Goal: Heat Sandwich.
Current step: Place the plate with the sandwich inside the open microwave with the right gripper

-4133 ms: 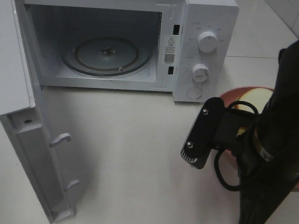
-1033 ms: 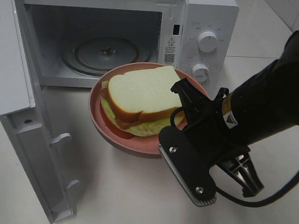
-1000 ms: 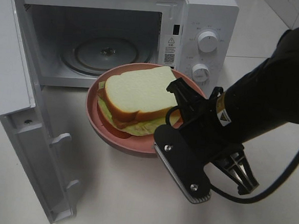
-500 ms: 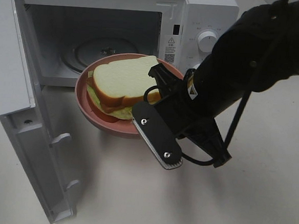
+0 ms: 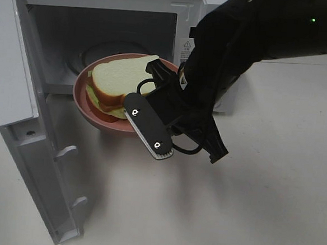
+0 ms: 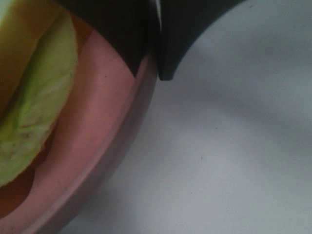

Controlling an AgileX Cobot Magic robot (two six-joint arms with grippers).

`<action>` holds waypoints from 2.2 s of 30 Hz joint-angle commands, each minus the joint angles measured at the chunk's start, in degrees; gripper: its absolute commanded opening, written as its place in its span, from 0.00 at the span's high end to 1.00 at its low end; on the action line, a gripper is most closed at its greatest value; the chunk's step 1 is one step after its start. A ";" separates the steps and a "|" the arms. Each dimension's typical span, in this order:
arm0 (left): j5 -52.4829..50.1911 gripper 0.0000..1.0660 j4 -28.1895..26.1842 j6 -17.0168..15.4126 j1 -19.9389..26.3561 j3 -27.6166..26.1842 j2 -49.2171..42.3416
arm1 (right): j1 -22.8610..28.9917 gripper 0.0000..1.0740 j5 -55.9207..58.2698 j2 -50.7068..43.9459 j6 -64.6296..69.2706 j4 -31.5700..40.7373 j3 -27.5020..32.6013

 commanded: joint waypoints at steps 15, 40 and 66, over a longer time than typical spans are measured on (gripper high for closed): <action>-0.52 0.10 0.00 -0.23 0.00 0.29 -1.49 | -0.34 1.00 2.18 6.99 -0.06 0.00 -10.08; -0.52 0.10 0.00 -0.23 0.00 0.29 -1.49 | -0.97 1.00 8.54 16.50 5.39 1.03 -26.07; -0.52 0.10 0.00 -0.34 0.00 0.29 -1.49 | -1.66 0.99 16.33 28.71 8.71 0.23 -46.81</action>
